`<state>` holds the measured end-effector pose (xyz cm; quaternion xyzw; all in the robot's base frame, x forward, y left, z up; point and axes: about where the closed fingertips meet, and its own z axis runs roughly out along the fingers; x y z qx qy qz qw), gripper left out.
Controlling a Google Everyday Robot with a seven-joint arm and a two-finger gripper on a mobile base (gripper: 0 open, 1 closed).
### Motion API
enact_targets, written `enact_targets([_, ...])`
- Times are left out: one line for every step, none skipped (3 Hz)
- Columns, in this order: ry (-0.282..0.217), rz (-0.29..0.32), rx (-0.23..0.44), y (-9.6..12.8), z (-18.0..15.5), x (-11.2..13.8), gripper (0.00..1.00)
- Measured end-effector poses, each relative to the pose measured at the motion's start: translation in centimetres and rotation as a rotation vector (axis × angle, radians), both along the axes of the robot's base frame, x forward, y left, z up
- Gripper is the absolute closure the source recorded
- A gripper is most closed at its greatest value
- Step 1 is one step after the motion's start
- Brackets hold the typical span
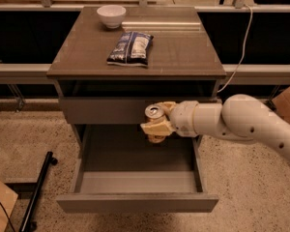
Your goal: Place orange can into middle drawer
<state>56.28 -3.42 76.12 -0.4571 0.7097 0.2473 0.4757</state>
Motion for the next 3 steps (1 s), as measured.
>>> enact_targets([0.090,-0.006,0.058,1.5,-5.6,0.2,1.00])
enact_targets([0.105,-0.005,0.069,1.8,-6.4,0.3,1.00])
enact_targets([0.075,0.007,0.107,2.7,-7.7,0.4,1.00])
